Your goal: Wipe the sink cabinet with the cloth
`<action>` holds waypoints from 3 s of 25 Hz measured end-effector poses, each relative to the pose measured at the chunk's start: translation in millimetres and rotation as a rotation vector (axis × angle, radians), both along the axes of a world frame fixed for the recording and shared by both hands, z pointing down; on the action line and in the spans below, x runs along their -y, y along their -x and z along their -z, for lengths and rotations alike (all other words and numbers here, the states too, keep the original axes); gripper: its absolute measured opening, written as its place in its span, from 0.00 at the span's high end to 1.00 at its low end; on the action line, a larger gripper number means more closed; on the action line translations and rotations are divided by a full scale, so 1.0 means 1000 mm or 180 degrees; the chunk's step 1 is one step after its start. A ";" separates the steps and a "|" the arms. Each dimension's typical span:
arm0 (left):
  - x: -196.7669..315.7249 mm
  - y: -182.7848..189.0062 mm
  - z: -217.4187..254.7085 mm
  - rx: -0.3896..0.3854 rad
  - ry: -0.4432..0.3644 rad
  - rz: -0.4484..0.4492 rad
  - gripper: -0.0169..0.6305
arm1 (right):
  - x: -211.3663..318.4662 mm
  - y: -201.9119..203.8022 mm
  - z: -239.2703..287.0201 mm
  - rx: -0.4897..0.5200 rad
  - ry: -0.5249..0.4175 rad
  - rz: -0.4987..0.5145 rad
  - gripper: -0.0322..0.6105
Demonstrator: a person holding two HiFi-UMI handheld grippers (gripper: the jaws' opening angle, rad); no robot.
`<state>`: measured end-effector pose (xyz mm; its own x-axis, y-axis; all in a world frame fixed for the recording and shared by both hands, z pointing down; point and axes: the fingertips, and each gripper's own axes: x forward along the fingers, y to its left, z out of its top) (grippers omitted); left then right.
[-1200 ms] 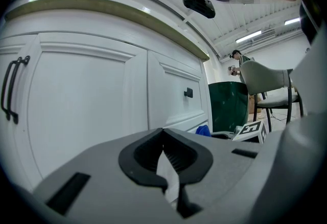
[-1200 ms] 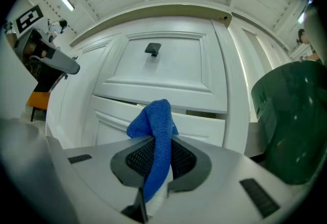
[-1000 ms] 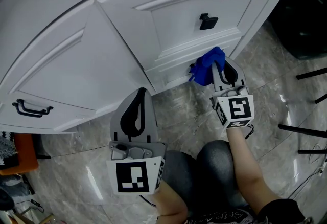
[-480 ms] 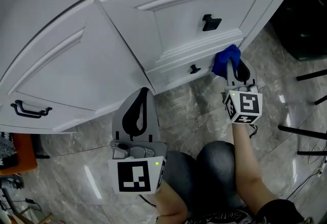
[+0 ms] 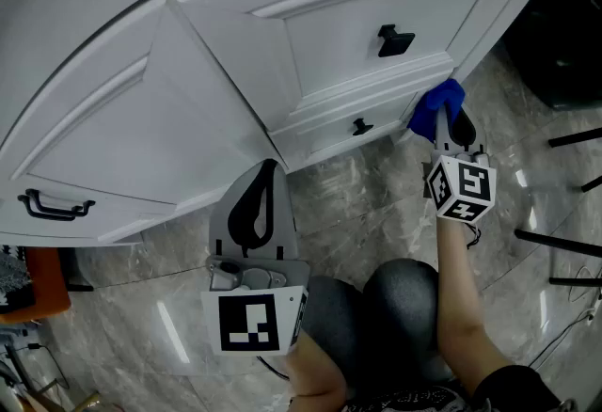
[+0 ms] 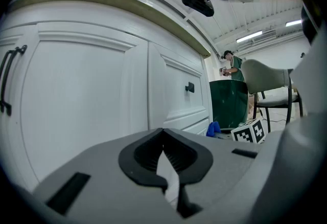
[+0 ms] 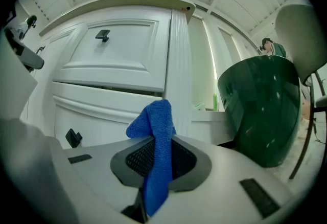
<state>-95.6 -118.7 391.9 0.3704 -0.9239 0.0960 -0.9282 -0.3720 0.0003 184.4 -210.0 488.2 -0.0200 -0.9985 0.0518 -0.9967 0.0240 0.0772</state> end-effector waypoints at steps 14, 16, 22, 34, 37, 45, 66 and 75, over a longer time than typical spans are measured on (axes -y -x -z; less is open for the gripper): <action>-0.005 0.013 0.002 0.0111 -0.0052 0.0011 0.97 | -0.040 0.042 -0.015 0.0426 0.0138 0.0468 0.86; -0.006 0.016 0.003 0.0045 -0.0023 0.0073 0.97 | -0.049 0.065 -0.020 0.0394 0.0157 0.0745 0.86; -0.011 0.022 0.004 0.0164 -0.0069 0.0027 0.97 | -0.069 0.130 -0.036 0.0231 0.0268 0.1588 0.86; -0.019 0.030 0.008 0.0245 -0.0114 0.0028 0.97 | -0.079 0.246 -0.045 -0.0125 0.0214 0.2394 0.86; -0.021 0.029 0.010 0.0169 -0.0108 0.0056 0.97 | -0.074 0.262 -0.044 -0.0163 0.0141 0.2377 0.86; -0.023 0.025 0.015 0.0101 -0.0144 0.0029 0.97 | -0.060 0.265 -0.060 -0.0192 0.0236 0.2226 0.86; -0.019 0.020 0.012 0.0044 -0.0078 0.0080 0.97 | -0.040 0.217 -0.069 -0.0144 0.0170 0.1749 0.86; -0.018 0.017 0.011 0.0046 -0.0071 0.0068 0.97 | -0.035 0.199 -0.069 -0.0109 0.0149 0.1596 0.86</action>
<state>-112.4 -100.9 380.8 0.3492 -0.9336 0.0803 -0.9358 -0.3519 -0.0213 -15.0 -175.1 557.6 -0.4940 -0.8631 0.1053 -0.8586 0.5033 0.0972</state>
